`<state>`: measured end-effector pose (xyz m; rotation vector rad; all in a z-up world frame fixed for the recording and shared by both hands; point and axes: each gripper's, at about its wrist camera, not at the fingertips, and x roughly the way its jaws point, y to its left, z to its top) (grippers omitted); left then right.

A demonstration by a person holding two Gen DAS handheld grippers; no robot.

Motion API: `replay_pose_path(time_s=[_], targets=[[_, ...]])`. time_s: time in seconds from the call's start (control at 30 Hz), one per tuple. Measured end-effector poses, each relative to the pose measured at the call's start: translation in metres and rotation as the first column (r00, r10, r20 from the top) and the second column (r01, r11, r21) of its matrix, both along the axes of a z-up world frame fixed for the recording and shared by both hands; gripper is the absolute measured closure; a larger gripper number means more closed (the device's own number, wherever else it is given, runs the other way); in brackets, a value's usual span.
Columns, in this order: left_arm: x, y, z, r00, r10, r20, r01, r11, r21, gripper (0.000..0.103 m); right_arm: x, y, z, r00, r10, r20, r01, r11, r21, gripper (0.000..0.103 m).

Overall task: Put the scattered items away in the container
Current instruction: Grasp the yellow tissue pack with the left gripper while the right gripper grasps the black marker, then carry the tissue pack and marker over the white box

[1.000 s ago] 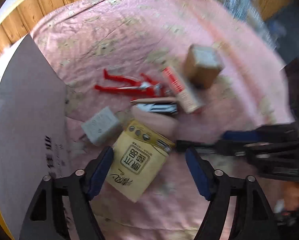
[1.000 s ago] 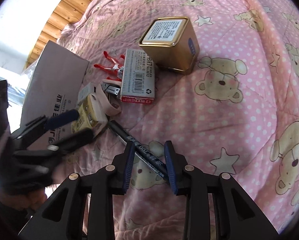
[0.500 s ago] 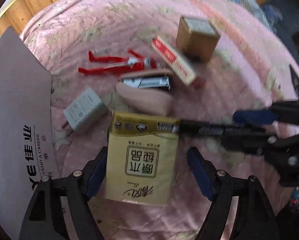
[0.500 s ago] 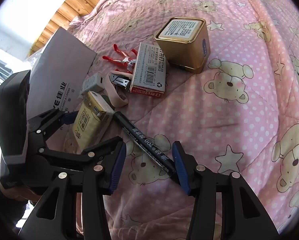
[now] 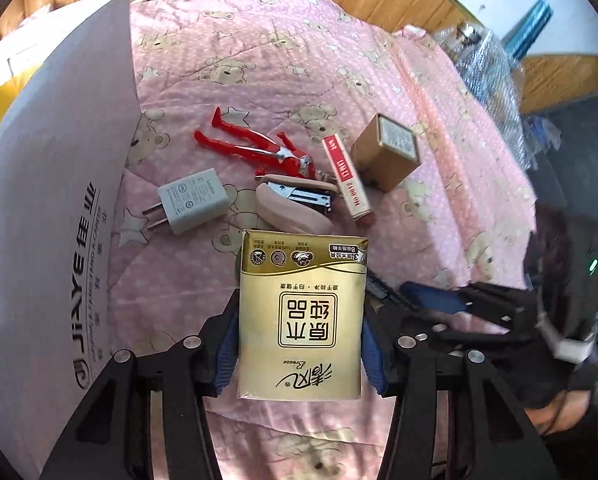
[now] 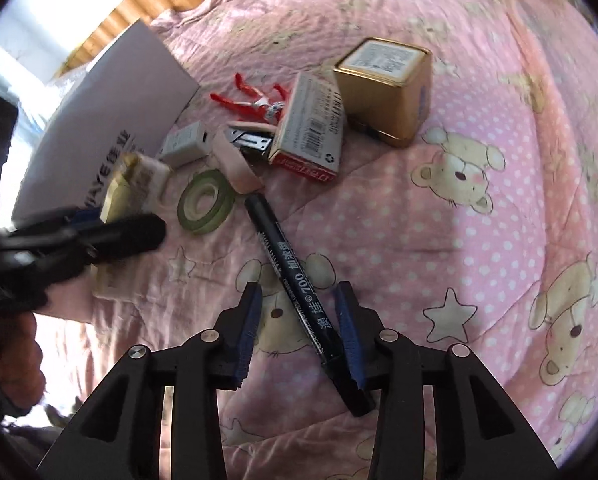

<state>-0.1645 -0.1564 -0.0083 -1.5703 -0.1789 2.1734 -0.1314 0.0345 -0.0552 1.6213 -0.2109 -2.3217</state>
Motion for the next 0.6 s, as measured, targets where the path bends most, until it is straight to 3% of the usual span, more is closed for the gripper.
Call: replay_pose_path(time_s=[0.03,0.1,0.43,0.6], targets=[[0.002,0.000,0.003,1.000,0.007,-0.006,-0.007,1.000,0.007,0.050,0.000,0.001,0.000,1.000,-0.005,0.001,0.005,1.000,0.011,0.082],[0.001,0.005,0.009,1.000,0.013,-0.024,-0.013,1.000,0.013,0.050,0.001,0.006,0.002,1.000,-0.020,0.010,0.020,1.000,-0.011,0.089],[0.011,0.018,0.027,0.997,-0.021,-0.073,0.022,1.000,0.019,0.050,0.007,0.026,0.018,0.995,-0.097,0.038,0.102,0.980,-0.170,0.089],[0.018,0.016,0.035,0.995,-0.024,-0.097,0.025,1.000,0.019,0.050,0.018,0.022,0.028,0.994,-0.102,0.042,0.108,0.975,-0.195,0.089]])
